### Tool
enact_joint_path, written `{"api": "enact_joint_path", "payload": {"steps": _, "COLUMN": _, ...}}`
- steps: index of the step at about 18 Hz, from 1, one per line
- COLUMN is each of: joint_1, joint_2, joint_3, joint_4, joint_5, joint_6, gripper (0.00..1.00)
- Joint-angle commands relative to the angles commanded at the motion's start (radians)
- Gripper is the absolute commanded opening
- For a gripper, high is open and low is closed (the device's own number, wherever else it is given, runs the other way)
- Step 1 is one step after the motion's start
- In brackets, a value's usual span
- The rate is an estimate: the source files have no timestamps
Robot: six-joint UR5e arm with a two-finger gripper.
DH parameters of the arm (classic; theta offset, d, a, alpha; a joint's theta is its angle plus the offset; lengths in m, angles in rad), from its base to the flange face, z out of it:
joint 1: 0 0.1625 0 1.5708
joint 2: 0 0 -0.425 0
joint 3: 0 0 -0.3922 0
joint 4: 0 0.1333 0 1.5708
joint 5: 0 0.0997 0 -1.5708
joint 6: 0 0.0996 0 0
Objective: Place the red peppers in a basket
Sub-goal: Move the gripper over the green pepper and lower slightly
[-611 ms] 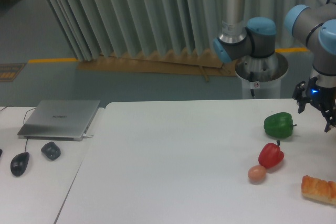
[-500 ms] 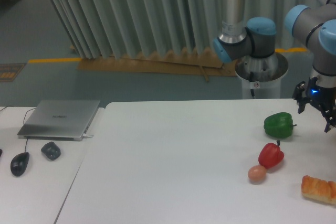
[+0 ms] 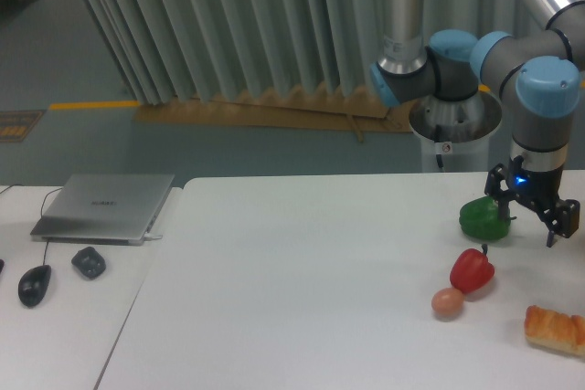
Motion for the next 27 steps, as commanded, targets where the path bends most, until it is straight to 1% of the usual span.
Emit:
{"api": "enact_joint_path", "payload": {"steps": 2, "joint_1": 0.0, "joint_2": 0.002, "joint_3": 0.002, "joint_4": 0.0, "joint_5": 0.043, "joint_6": -0.003, "gripper": 1.0}}
{"api": "enact_joint_path", "payload": {"steps": 7, "joint_1": -0.002, "joint_2": 0.0, "joint_3": 0.0, "joint_4": -0.006, "joint_5": 0.083, "joint_6": -0.017, "gripper": 1.0}}
{"api": "enact_joint_path", "payload": {"steps": 9, "joint_1": -0.034, "joint_2": -0.006, "joint_3": -0.012, "joint_4": -0.008, "joint_5": 0.11, "joint_6": -0.02, "gripper": 1.0}}
{"api": "enact_joint_path", "payload": {"steps": 11, "joint_1": -0.04, "joint_2": -0.012, "joint_3": -0.02, "joint_4": -0.014, "joint_5": 0.15, "joint_6": -0.017, "gripper": 1.0}}
{"api": "enact_joint_path", "payload": {"steps": 13, "joint_1": -0.052, "joint_2": -0.014, "joint_3": -0.02, "joint_4": -0.023, "joint_5": 0.207, "joint_6": 0.003, "gripper": 1.0}}
{"api": "enact_joint_path", "payload": {"steps": 14, "joint_1": -0.061, "joint_2": -0.015, "joint_3": -0.012, "joint_4": -0.047, "joint_5": 0.236, "joint_6": 0.053, "gripper": 1.0}}
{"api": "enact_joint_path", "payload": {"steps": 16, "joint_1": -0.063, "joint_2": -0.02, "joint_3": 0.001, "joint_4": -0.058, "joint_5": 0.238, "joint_6": 0.1, "gripper": 1.0}}
{"api": "enact_joint_path", "payload": {"steps": 19, "joint_1": -0.06, "joint_2": -0.021, "joint_3": 0.023, "joint_4": -0.057, "joint_5": 0.229, "joint_6": 0.104, "gripper": 1.0}}
{"api": "enact_joint_path", "payload": {"steps": 20, "joint_1": -0.06, "joint_2": -0.023, "joint_3": 0.031, "joint_4": -0.051, "joint_5": 0.213, "joint_6": 0.082, "gripper": 1.0}}
{"api": "enact_joint_path", "payload": {"steps": 21, "joint_1": -0.055, "joint_2": -0.026, "joint_3": 0.034, "joint_4": -0.043, "joint_5": 0.159, "joint_6": -0.007, "gripper": 1.0}}
{"api": "enact_joint_path", "payload": {"steps": 22, "joint_1": -0.04, "joint_2": -0.028, "joint_3": 0.034, "joint_4": -0.019, "joint_5": 0.064, "joint_6": -0.172, "gripper": 1.0}}
{"api": "enact_joint_path", "payload": {"steps": 23, "joint_1": -0.026, "joint_2": -0.028, "joint_3": 0.023, "joint_4": 0.018, "joint_5": 0.01, "joint_6": -0.231, "gripper": 1.0}}
{"api": "enact_joint_path", "payload": {"steps": 24, "joint_1": -0.028, "joint_2": -0.028, "joint_3": 0.012, "joint_4": 0.037, "joint_5": -0.01, "joint_6": -0.297, "gripper": 1.0}}
{"api": "enact_joint_path", "payload": {"steps": 25, "joint_1": -0.028, "joint_2": -0.029, "joint_3": 0.008, "joint_4": 0.04, "joint_5": -0.011, "joint_6": -0.357, "gripper": 1.0}}
{"api": "enact_joint_path", "payload": {"steps": 26, "joint_1": -0.029, "joint_2": -0.034, "joint_3": 0.005, "joint_4": 0.043, "joint_5": -0.009, "joint_6": -0.395, "gripper": 1.0}}
{"api": "enact_joint_path", "payload": {"steps": 27, "joint_1": -0.032, "joint_2": -0.041, "joint_3": -0.012, "joint_4": 0.048, "joint_5": -0.009, "joint_6": -0.415, "gripper": 1.0}}
